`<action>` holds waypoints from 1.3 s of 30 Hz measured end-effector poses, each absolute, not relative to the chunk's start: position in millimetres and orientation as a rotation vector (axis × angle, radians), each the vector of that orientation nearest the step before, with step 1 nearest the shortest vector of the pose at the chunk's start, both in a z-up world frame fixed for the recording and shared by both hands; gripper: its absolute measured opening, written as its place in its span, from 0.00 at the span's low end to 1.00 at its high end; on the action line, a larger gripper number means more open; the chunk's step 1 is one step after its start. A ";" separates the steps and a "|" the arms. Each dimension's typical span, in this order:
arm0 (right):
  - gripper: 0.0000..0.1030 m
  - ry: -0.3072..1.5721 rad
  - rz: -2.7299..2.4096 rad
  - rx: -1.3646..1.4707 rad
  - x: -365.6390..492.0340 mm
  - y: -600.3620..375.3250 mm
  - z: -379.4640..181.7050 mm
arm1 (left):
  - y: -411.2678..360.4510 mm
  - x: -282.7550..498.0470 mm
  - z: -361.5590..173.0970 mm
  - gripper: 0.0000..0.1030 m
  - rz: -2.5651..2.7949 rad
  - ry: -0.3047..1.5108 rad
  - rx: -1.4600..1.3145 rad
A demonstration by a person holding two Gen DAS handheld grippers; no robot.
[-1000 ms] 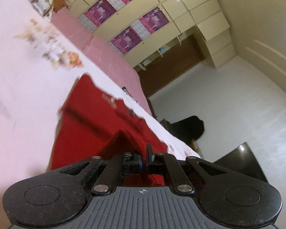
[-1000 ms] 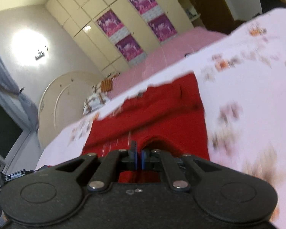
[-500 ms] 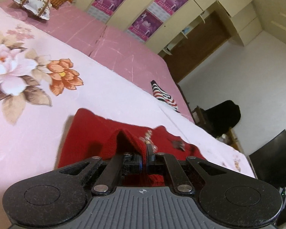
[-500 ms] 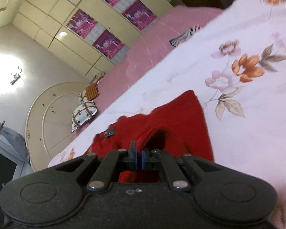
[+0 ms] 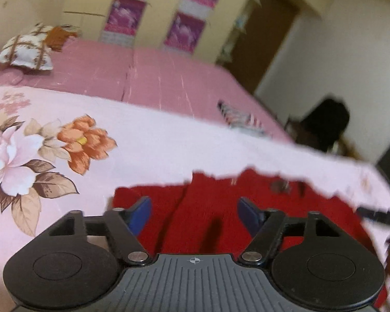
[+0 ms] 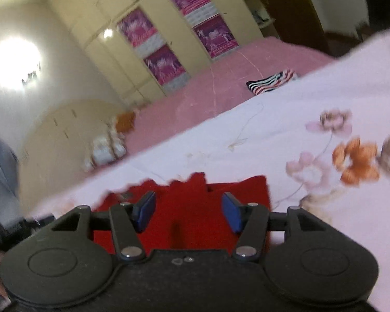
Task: Fold small clothes
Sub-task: 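Carry the held hem over the body to the collar with both tools, then lay the hem down at the collar and open both tools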
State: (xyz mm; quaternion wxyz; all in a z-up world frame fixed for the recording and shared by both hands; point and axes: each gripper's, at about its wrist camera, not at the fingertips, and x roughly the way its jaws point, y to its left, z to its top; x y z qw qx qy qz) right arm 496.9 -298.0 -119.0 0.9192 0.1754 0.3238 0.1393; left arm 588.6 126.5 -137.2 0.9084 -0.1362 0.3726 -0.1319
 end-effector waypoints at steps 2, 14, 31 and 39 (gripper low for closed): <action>0.49 0.687 0.274 0.231 501.4 -280.6 -118.0 | 114.9 588.2 -140.3 0.40 -0.261 0.793 -0.177; 0.08 0.643 0.125 -0.061 507.1 -244.2 -114.3 | 92.4 585.7 -134.7 0.05 -0.167 0.683 -0.014; 0.29 0.576 0.621 -0.389 413.8 -126.3 -121.0 | -12.8 469.1 -113.3 0.53 -0.507 0.623 0.201; 0.27 0.702 0.324 -0.133 470.6 -209.0 -114.4 | 46.3 480.4 -100.9 0.70 -0.282 0.629 0.135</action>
